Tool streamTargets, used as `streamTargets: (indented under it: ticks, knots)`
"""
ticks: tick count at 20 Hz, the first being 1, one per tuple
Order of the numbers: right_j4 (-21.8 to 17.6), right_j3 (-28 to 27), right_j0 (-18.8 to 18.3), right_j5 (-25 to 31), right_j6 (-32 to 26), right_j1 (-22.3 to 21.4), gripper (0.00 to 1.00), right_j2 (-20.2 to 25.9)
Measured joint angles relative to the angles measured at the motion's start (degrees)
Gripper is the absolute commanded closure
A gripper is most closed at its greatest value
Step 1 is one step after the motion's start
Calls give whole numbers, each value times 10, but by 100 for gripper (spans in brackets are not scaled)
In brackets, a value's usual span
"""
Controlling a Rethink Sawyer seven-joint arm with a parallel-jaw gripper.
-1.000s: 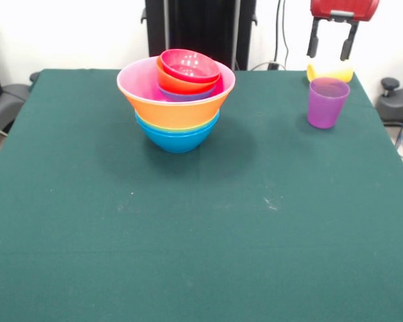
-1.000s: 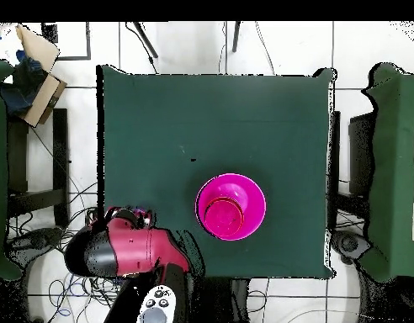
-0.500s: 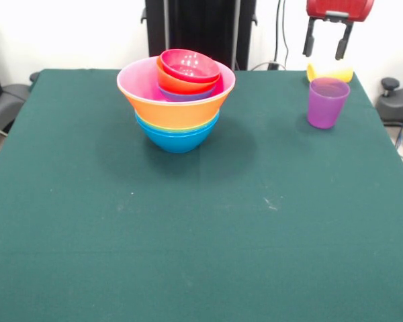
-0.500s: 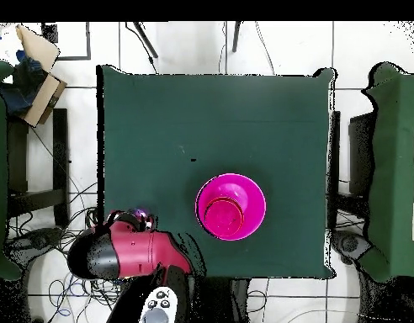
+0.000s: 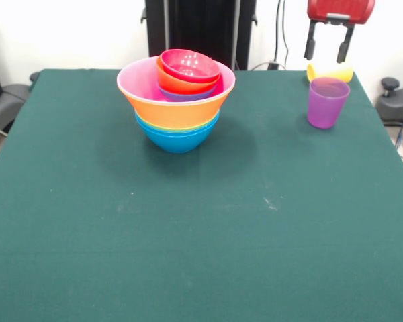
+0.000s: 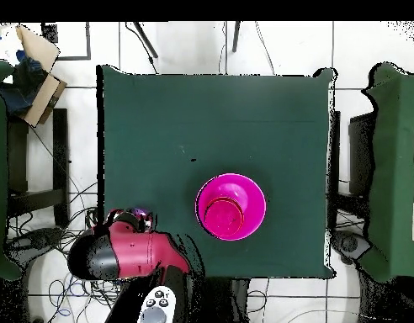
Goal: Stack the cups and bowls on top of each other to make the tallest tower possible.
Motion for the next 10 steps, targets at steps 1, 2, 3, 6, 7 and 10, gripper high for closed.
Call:
streamTargets:
  ticks: [1, 2, 3, 6, 7, 10]
  knots:
    - [1, 0, 1, 0, 0, 3, 0, 0]
    - [2, 0, 1, 0, 0, 6, 0, 0]
    - [3, 1, 2, 0, 0, 10, 0, 0]
    - [4, 1, 2, 0, 0, 15, 0, 0]
    - [4, 1, 2, 0, 0, 19, 0, 0]
    - [5, 1, 2, 0, 0, 25, 0, 0]
